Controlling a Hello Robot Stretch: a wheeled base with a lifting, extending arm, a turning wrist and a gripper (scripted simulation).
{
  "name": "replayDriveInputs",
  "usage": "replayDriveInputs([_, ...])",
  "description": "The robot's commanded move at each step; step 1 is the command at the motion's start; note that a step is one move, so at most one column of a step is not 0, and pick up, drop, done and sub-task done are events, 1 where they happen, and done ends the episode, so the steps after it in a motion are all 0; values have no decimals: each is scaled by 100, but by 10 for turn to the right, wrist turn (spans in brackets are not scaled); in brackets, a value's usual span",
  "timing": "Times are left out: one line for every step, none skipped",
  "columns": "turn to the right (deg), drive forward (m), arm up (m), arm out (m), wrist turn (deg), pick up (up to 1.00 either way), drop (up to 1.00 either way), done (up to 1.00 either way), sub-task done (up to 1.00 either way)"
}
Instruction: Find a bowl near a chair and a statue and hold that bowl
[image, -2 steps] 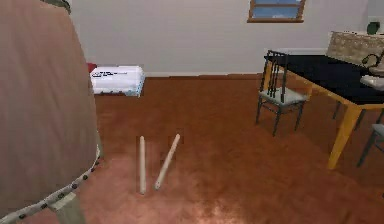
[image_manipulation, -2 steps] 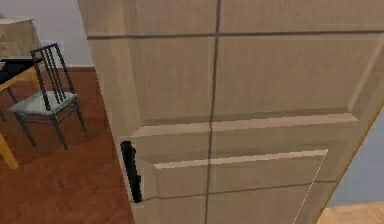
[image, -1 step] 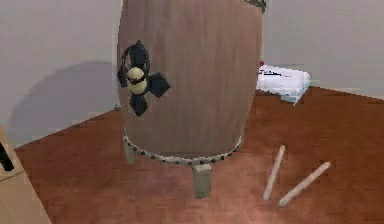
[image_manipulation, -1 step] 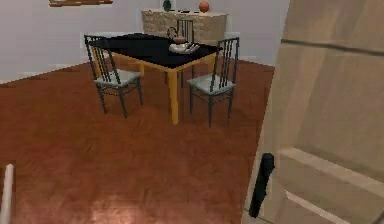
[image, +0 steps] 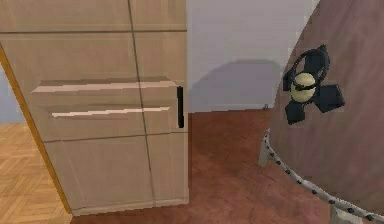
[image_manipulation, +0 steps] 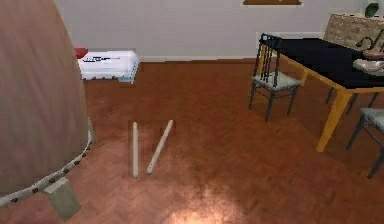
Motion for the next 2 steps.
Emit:
replayDriveInputs([-60,0,0,0,0,0,0,0,0])
replayDriveInputs([0,5,0,0,0,0,0,0,0])
